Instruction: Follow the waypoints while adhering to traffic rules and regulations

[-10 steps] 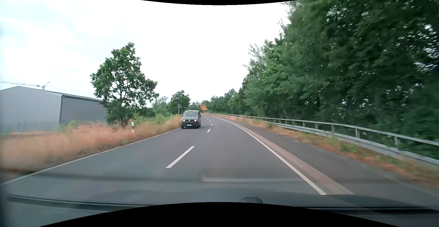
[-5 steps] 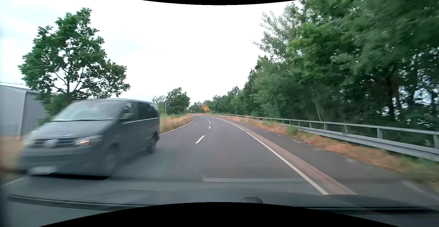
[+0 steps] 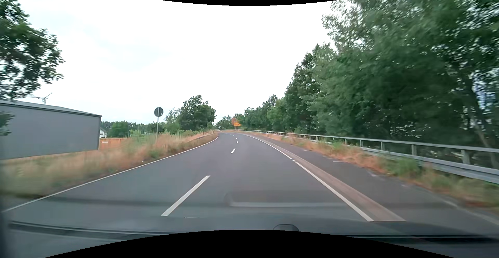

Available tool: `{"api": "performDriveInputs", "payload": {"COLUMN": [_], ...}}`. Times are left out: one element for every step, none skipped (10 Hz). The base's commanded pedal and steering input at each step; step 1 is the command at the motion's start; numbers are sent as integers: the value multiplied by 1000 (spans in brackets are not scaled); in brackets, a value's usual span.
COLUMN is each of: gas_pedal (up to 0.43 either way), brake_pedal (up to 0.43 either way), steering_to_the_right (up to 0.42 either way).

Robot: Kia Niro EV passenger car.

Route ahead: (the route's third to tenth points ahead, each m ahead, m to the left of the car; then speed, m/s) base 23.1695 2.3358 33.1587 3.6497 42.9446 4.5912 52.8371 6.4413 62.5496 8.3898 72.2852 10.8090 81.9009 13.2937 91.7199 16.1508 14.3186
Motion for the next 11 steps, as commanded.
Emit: {"api": "performDriveInputs", "payload": {"gas_pedal": [110,110,110,110,110,110,110,110,110,110,110], "brake_pedal": [0,0,0,0,0,0,0,0,0,0,0], "steering_to_the_right": [-16,-16,-16,-17,-17,-18,-19,-19,-20,-20,-20]}}
